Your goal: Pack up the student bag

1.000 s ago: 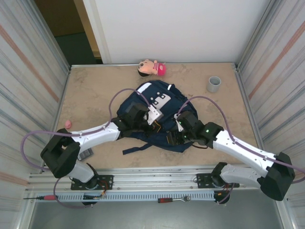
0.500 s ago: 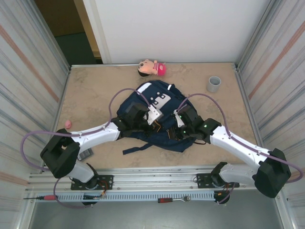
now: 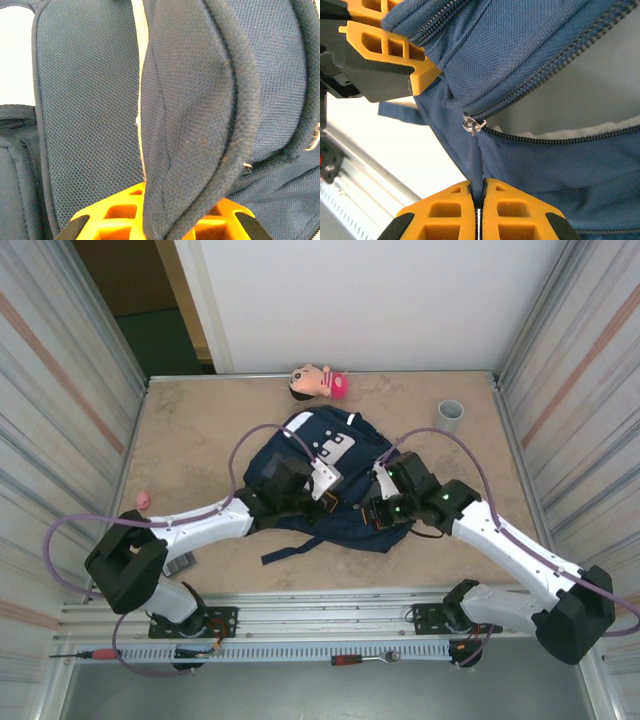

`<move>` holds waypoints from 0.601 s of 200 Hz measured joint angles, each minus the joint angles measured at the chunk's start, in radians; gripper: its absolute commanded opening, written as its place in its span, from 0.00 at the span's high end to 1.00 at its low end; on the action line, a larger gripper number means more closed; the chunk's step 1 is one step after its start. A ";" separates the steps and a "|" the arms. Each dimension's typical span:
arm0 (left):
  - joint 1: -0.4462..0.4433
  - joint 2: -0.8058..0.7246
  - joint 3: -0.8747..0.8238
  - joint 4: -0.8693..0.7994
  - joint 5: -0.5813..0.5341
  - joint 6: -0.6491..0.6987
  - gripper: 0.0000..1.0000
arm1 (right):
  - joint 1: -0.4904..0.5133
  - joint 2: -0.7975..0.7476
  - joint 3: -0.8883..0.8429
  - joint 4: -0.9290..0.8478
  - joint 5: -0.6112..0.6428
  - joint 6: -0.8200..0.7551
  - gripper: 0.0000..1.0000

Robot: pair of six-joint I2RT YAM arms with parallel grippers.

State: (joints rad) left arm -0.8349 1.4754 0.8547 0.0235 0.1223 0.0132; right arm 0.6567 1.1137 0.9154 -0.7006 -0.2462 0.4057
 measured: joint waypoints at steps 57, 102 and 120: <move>-0.006 0.000 0.000 -0.031 -0.030 0.048 1.00 | 0.009 0.069 0.041 -0.046 -0.047 0.000 1.00; -0.006 0.000 0.000 -0.052 -0.020 0.087 1.00 | 0.079 0.122 0.047 -0.041 -0.019 0.001 0.98; -0.006 0.000 -0.005 -0.050 -0.018 0.095 1.00 | 0.079 0.161 0.058 -0.035 -0.009 0.001 0.92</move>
State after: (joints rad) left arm -0.8410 1.4750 0.8501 -0.0269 0.1043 0.1081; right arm 0.7357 1.2743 0.9730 -0.7357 -0.2554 0.4065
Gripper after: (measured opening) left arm 0.103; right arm 0.059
